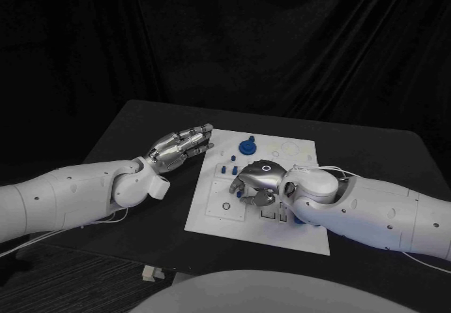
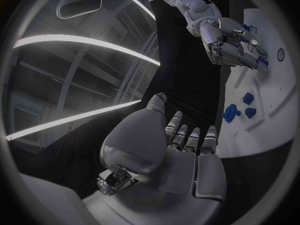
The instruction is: Assemble the parts on the task board
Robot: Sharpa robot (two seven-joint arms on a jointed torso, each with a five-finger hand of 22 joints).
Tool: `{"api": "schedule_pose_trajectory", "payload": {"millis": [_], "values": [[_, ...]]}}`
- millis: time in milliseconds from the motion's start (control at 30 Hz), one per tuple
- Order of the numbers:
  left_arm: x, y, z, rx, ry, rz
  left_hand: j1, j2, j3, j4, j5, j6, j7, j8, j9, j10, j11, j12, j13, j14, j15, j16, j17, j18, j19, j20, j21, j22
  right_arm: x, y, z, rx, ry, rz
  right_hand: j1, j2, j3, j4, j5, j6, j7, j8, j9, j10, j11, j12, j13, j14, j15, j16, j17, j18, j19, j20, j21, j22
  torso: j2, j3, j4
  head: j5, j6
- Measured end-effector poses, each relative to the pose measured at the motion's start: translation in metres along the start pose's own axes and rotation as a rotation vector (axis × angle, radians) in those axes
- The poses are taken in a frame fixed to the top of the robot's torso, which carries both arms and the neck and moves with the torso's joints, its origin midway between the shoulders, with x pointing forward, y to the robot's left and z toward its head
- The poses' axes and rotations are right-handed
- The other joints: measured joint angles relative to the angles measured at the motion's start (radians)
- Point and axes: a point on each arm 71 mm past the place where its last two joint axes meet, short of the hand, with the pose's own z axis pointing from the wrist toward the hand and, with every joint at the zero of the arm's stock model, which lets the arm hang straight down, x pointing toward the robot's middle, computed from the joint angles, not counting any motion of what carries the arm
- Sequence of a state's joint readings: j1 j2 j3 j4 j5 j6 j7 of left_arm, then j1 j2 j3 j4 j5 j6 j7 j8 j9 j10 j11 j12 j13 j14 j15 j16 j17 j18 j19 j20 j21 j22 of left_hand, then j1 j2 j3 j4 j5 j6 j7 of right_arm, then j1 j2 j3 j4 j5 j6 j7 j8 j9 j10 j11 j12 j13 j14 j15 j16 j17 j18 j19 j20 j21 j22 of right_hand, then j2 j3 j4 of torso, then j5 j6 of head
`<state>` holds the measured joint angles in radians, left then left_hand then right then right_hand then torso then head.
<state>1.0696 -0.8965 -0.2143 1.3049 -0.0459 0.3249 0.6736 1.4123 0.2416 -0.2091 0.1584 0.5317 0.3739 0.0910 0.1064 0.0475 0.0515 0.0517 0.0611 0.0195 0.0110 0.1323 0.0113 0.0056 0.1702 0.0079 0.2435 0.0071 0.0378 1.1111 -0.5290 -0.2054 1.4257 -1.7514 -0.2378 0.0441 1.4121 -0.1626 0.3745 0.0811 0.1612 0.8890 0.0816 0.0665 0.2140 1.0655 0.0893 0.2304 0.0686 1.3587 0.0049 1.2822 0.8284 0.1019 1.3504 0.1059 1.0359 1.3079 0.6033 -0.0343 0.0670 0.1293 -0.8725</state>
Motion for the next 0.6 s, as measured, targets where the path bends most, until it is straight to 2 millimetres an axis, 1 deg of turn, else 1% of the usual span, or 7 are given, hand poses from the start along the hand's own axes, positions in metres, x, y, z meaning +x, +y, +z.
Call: {"api": "schedule_pose_trajectory", "payload": {"millis": [67, 133, 233, 300, 367, 467, 600], "values": [[0.000, 0.000, 0.000, -0.001, 0.000, 0.000, 0.000, 0.000, 0.000, 0.000, 0.000, 0.002, -0.002, 0.000, 0.001, 0.000, 0.000, 0.000, 0.000, 0.000, 0.000, 0.000, 0.000, 0.000, 0.000, 0.000, 0.000, 0.000, 0.000, 0.000, 0.000, 0.000, 0.000, 0.000, -0.008, -0.006, -0.013, 0.012, -0.020, -0.036, -0.014, -0.002, -0.014, -0.022, 0.003, -0.004, 0.000, -0.001, 0.001, -0.004, -0.006, 0.000, -0.002, 0.002, -0.010, 0.000, 0.000, -0.0001, 0.0000, 0.001, 0.000], [0.000, 0.001, 0.000, -0.001, 0.000, -0.001, 0.000, 0.000, 0.000, 0.000, 0.000, 0.004, 0.001, 0.000, 0.001, 0.000, 0.000, 0.000, 0.000, 0.000, 0.000, 0.000, 0.000, 0.000, 0.000, 0.000, 0.000, 0.000, 0.000, 0.000, 0.000, 0.001, -0.001, 0.000, -0.010, -0.008, -0.031, 0.015, -0.028, -0.055, -0.020, -0.002, -0.025, -0.040, 0.005, -0.004, 0.001, -0.006, 0.006, -0.004, -0.011, 0.000, -0.007, 0.007, -0.020, 0.000, 0.000, -0.0001, -0.0001, 0.002, 0.000], [0.000, 0.001, 0.000, -0.002, 0.000, -0.001, 0.000, 0.000, 0.000, 0.000, 0.000, 0.005, 0.002, 0.000, 0.001, 0.000, 0.000, 0.000, 0.000, 0.000, 0.000, 0.000, 0.000, 0.000, 0.000, 0.000, 0.000, 0.000, 0.000, -0.001, -0.001, 0.004, -0.004, 0.000, -0.014, -0.004, -0.055, 0.021, -0.039, -0.076, -0.032, -0.002, -0.037, -0.069, 0.011, -0.006, 0.002, -0.007, 0.006, -0.011, -0.018, 0.000, -0.007, 0.007, -0.033, 0.000, 0.000, -0.0001, -0.0001, 0.002, 0.000], [-0.001, 0.001, 0.000, -0.003, 0.000, -0.001, 0.000, 0.000, 0.000, 0.000, 0.000, 0.005, 0.002, 0.000, 0.001, 0.000, 0.000, 0.000, 0.000, 0.000, 0.000, 0.000, 0.000, 0.000, 0.000, 0.000, 0.000, 0.000, 0.001, -0.003, -0.002, 0.008, -0.009, 0.000, -0.017, -0.002, -0.086, 0.029, -0.050, -0.109, -0.041, -0.002, -0.052, -0.110, 0.016, -0.010, 0.002, -0.020, 0.004, -0.016, -0.030, 0.000, -0.018, 0.010, -0.052, 0.000, 0.000, -0.0001, -0.0001, 0.002, 0.000], [-0.001, 0.001, -0.001, -0.004, -0.001, -0.001, 0.000, 0.000, 0.000, 0.000, 0.000, 0.005, 0.002, 0.000, 0.001, 0.000, 0.000, 0.000, 0.000, 0.000, 0.000, 0.000, 0.000, 0.000, 0.000, 0.000, 0.000, 0.000, 0.001, -0.004, -0.005, 0.013, -0.020, 0.000, -0.016, -0.002, -0.107, 0.035, -0.050, -0.120, -0.047, -0.002, -0.061, -0.129, 0.018, -0.008, 0.005, -0.020, 0.004, -0.016, -0.031, 0.000, -0.019, 0.009, -0.057, 0.000, 0.000, -0.0001, -0.0001, 0.002, 0.000], [-0.001, 0.001, -0.001, -0.005, -0.001, -0.001, 0.000, 0.000, 0.000, 0.000, 0.000, 0.005, 0.002, 0.000, 0.000, 0.000, 0.000, 0.000, 0.000, 0.000, 0.000, 0.000, 0.000, 0.000, 0.000, 0.000, 0.000, 0.000, -0.001, -0.006, -0.008, 0.017, -0.048, -0.001, -0.016, -0.002, -0.143, 0.051, -0.050, -0.168, -0.057, -0.002, -0.081, -0.174, 0.022, 0.006, 0.006, -0.027, 0.003, -0.016, -0.037, 0.000, -0.019, 0.009, -0.069, 0.000, 0.000, -0.0001, -0.0001, 0.003, 0.000], [-0.001, 0.001, -0.001, -0.007, -0.002, 0.000, 0.000, 0.000, 0.000, 0.000, 0.000, 0.009, 0.006, 0.006, 0.001, 0.000, 0.000, 0.000, 0.000, 0.000, 0.000, 0.000, 0.000, 0.000, 0.000, 0.000, 0.000, 0.001, -0.009, -0.010, -0.015, 0.021, -0.102, -0.009, -0.005, 0.009, -0.168, 0.068, -0.049, -0.154, -0.055, 0.001, -0.091, -0.228, 0.025, 0.020, 0.006, -0.037, 0.003, -0.021, -0.048, 0.000, -0.032, 0.007, -0.087, 0.000, 0.000, -0.0001, -0.0001, 0.003, 0.000]]}}
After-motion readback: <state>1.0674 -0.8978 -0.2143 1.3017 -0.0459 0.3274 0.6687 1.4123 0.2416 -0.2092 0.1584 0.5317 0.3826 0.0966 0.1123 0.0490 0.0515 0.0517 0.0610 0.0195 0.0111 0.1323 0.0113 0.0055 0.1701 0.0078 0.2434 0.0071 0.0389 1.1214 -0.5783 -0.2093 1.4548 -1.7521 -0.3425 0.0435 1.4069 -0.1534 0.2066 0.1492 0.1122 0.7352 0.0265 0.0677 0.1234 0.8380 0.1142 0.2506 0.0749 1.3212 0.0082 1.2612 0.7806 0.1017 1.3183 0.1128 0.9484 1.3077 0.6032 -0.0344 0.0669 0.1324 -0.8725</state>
